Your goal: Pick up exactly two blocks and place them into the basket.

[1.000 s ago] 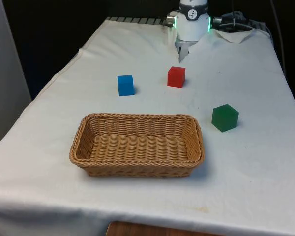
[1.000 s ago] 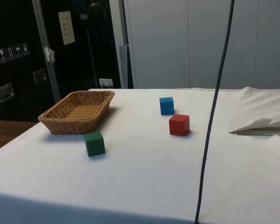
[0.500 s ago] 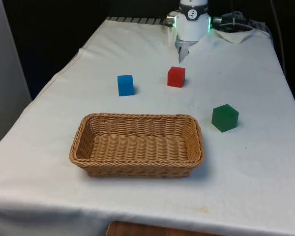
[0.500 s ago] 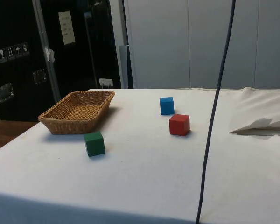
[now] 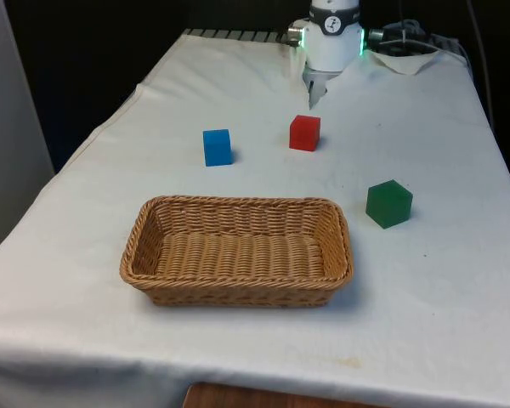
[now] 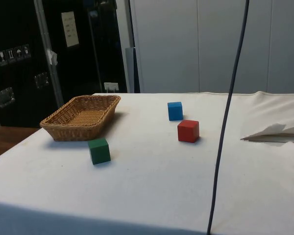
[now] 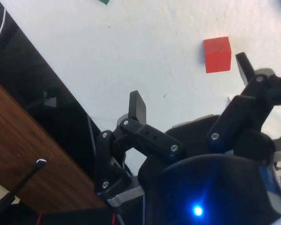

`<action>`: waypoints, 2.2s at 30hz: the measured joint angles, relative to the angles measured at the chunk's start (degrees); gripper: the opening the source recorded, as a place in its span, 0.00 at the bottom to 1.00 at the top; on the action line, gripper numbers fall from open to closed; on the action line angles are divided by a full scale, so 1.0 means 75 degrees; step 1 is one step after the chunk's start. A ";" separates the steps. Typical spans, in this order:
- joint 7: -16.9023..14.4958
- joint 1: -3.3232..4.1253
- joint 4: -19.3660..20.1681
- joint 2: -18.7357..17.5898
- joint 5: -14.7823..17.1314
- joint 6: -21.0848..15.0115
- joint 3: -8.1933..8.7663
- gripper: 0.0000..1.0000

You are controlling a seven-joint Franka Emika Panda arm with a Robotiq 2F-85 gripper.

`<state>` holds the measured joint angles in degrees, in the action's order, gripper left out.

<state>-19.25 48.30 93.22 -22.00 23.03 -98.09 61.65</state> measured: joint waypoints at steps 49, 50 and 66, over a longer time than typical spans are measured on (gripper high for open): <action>-0.0115 0.0038 0.2315 0.0053 0.0015 -0.2597 -0.1115 1.00; -0.0183 0.0038 0.2452 0.0053 0.0015 -0.2712 -0.1115 1.00; -0.0863 -0.0038 0.3331 0.0061 0.0015 -0.3308 -0.1115 1.00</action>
<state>-25.73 48.01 118.20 -21.54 23.15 -122.90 53.29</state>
